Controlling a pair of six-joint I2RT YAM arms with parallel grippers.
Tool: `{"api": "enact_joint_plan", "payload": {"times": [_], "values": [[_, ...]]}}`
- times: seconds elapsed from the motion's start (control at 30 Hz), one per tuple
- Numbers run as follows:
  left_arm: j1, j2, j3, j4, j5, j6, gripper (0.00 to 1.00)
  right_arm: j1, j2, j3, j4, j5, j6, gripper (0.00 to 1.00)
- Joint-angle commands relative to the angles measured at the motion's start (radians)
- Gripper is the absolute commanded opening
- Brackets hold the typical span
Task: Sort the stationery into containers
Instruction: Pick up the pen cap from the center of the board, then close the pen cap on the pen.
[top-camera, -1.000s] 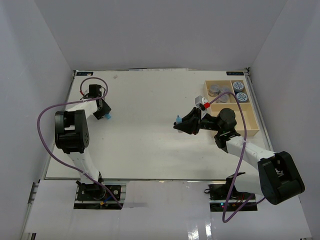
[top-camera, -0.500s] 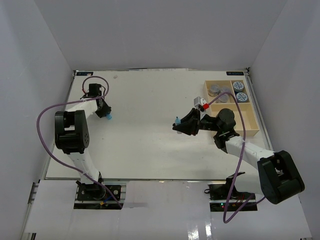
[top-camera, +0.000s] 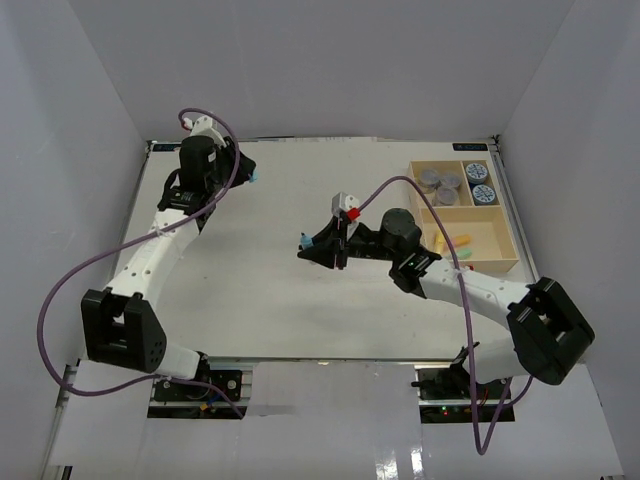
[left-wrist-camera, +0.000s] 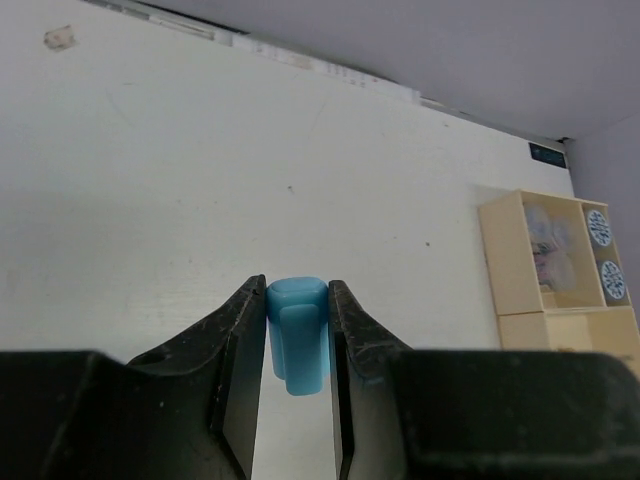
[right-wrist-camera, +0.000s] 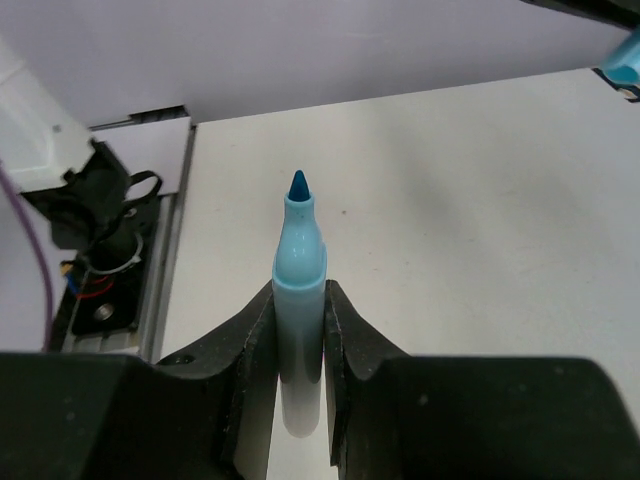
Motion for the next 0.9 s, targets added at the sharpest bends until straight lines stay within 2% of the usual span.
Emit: {"api": "enact_joint_plan", "payload": {"times": [0.0, 0.13, 0.4, 0.63, 0.87], "values": [[-0.038, -0.081, -0.023, 0.049, -0.010, 0.033, 0.19, 0.039, 0.052, 0.087, -0.021, 0.239, -0.044, 0.08], [-0.047, -0.162, -0.088, 0.124, 0.031, 0.022, 0.18, 0.070, 0.129, 0.150, -0.015, 0.377, -0.040, 0.08], [-0.055, -0.290, -0.221, 0.269, 0.061, 0.028, 0.18, 0.117, 0.314, 0.320, -0.004, 0.513, 0.033, 0.08], [-0.056, -0.322, -0.287, 0.378, 0.103, 0.050, 0.18, 0.121, 0.420, 0.442, -0.007, 0.542, 0.051, 0.08], [-0.067, -0.322, -0.316, 0.422, 0.140, 0.033, 0.17, 0.122, 0.454, 0.497, -0.019, 0.559, 0.060, 0.08]]}}
